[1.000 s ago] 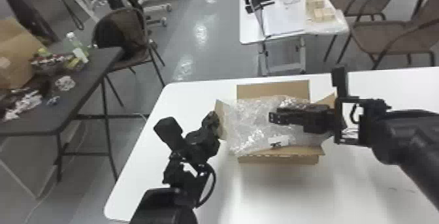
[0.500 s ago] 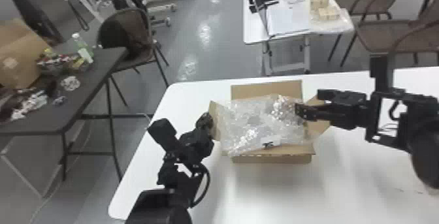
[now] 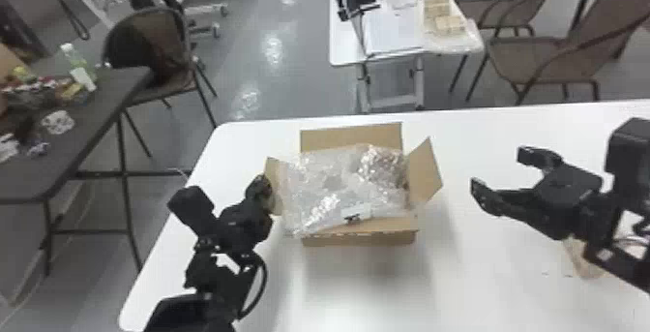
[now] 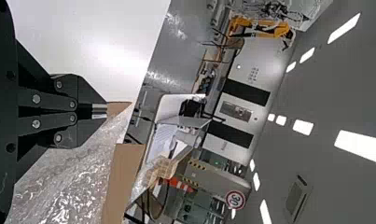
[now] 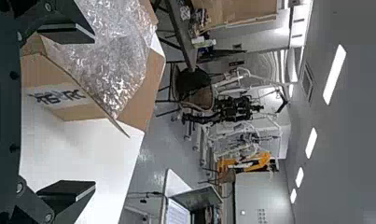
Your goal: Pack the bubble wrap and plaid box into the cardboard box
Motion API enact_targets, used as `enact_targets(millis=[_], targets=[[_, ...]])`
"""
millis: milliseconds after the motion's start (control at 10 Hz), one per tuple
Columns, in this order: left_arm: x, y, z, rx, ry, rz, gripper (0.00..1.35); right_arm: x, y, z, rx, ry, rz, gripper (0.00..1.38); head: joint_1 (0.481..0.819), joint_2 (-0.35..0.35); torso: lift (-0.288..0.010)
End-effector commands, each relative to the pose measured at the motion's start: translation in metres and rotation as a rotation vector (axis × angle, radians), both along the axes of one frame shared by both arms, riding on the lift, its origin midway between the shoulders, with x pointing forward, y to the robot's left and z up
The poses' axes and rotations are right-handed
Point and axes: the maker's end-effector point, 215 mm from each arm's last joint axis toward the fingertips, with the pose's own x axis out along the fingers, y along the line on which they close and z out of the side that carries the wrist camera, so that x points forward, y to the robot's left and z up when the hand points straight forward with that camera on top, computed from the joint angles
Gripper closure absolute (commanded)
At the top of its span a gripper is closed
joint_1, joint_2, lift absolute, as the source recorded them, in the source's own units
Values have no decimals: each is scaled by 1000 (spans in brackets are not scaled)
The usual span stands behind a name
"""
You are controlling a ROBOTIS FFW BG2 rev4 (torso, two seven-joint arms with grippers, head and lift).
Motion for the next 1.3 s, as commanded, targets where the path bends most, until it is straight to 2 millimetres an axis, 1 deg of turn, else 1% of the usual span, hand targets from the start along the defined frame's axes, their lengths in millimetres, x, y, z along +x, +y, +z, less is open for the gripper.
enact_targets(millis=[0, 100, 200, 300, 400, 500, 600, 700, 800, 900, 1000, 1100, 1200], targets=[[-5, 6, -3, -2, 4, 11, 1210, -21, -24, 4, -35, -86, -51, 257, 695, 245, -89], [-9, 9, -6, -7, 6, 21, 1210, -34, -49, -16, -46, -76, -120, 297, 695, 242, -89], [-15, 16, -6, -7, 5, 35, 1210, -50, -78, -42, -71, -48, -176, 306, 695, 227, -89], [-20, 23, -9, -5, 8, 48, 1210, -67, -107, -63, -92, -26, -220, 306, 695, 209, -89], [-25, 29, -11, -7, 12, 63, 1208, -83, -131, -80, -107, 0, -257, 306, 695, 187, -89], [-28, 33, -11, -8, 10, 74, 1208, -93, -148, -89, -114, 15, -284, 306, 695, 176, -89], [-31, 37, -12, -10, 11, 82, 1210, -102, -160, -91, -124, 20, -303, 306, 695, 159, -89], [-33, 40, -14, -11, 15, 91, 1210, -109, -167, -91, -138, 23, -312, 306, 695, 145, -89], [-34, 42, -15, -11, 16, 94, 1210, -119, -185, -97, -155, 32, -339, 306, 695, 137, -89], [-36, 43, -16, -14, 17, 99, 1210, -124, -215, -106, -168, 42, -390, 306, 695, 128, -89], [-35, 42, -16, -16, 16, 99, 1210, -125, -245, -112, -186, 42, -437, 306, 695, 99, -89], [-34, 42, -15, -15, 15, 97, 1210, -120, -261, -114, -194, 36, -467, 306, 695, 64, -89], [-34, 40, -15, -17, 15, 94, 1210, -111, -265, -117, -186, 29, -478, 306, 695, 45, -89]])
